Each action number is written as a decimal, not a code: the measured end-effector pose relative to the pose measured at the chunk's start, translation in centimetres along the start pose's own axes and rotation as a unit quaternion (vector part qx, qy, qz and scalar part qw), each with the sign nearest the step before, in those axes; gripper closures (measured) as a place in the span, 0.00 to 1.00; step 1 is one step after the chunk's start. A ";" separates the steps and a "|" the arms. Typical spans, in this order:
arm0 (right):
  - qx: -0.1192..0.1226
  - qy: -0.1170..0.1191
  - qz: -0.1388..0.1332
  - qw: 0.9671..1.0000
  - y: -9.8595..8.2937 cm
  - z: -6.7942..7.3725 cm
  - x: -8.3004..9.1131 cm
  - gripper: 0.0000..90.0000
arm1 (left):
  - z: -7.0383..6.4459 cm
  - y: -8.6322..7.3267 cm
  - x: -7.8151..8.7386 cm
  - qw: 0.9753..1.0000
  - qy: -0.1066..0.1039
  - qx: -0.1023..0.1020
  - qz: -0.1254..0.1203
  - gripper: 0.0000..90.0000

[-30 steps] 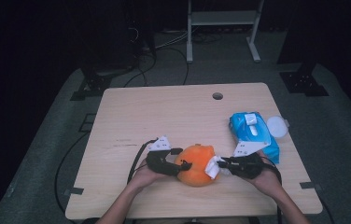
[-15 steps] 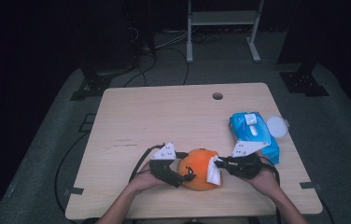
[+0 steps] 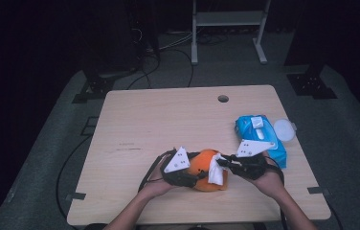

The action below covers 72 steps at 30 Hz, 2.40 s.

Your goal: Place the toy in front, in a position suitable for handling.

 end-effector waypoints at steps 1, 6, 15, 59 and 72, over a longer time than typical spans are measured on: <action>0.005 -0.003 0.006 1.000 0.0 0.0 -0.2 0.91 | 0.1 -0.2 0.0 1.000 -0.005 0.005 0.004 0.33; 0.013 0.003 0.035 0.999 -1.1 0.2 -0.8 0.91 | 2.4 -1.0 0.4 0.992 -0.047 0.121 0.003 0.13; 0.036 0.020 0.016 0.999 0.6 2.2 -1.2 0.91 | 0.9 -0.8 0.0 0.997 -0.044 0.060 0.028 0.34; 0.075 0.007 -0.002 0.997 2.3 4.0 -0.4 0.91 | -1.1 0.3 0.0 0.998 -0.031 -0.057 0.020 0.32; 0.047 -0.001 -0.005 0.999 1.8 3.6 -0.6 0.91 | -0.1 0.1 -0.4 0.999 -0.047 0.009 0.016 0.29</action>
Point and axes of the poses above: each handheld gripper's, and its own axes: x roughly backward along the jaws, y roughly out of its top, z roughly to its left, the point moved 1 cm from there along -x, roughly forward along the jaws, and after that the axes turned 6 degrees about z, right-handed, at the moved point
